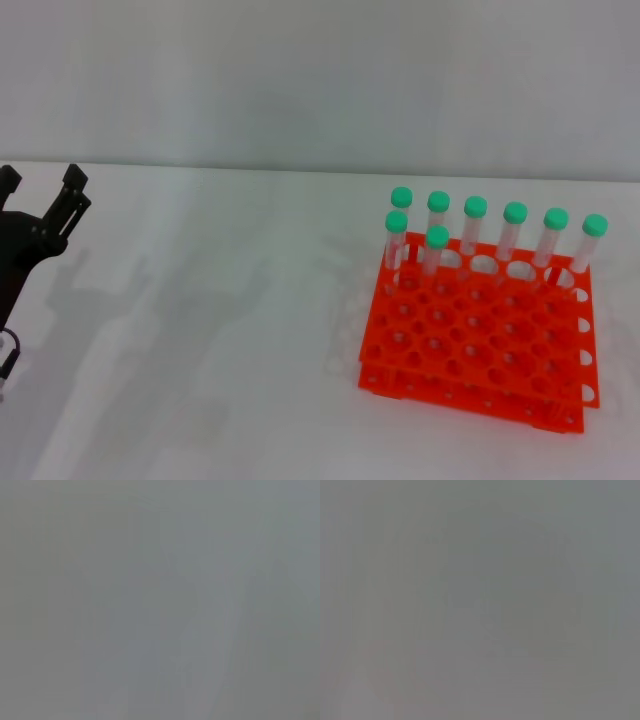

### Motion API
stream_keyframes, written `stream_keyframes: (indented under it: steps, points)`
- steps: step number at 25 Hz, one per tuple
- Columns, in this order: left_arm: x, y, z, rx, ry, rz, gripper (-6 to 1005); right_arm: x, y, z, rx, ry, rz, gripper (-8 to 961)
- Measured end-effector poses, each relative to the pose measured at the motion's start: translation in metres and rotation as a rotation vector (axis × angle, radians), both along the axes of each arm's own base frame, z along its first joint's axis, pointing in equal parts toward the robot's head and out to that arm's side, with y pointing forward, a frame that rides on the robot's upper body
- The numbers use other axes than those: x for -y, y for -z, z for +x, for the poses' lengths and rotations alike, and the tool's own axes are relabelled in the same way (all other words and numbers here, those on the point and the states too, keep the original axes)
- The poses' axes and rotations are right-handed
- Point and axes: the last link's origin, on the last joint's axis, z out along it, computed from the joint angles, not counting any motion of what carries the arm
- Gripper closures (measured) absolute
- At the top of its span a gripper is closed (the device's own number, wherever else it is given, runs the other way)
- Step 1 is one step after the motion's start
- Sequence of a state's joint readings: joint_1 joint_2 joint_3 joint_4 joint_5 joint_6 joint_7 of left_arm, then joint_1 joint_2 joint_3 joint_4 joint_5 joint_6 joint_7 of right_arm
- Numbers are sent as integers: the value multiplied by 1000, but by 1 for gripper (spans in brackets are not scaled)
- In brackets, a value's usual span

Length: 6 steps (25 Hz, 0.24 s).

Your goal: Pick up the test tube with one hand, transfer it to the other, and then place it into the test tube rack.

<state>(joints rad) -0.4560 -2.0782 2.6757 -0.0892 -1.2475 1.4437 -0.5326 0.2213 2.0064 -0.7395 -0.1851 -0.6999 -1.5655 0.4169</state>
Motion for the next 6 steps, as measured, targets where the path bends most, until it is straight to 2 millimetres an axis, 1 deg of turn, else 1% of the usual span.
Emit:
stream_keyframes:
  steps: [6]
  points:
    - [-4, 3, 4, -16, -6, 13, 123, 1, 3, -2, -1, -13, -4, 199]
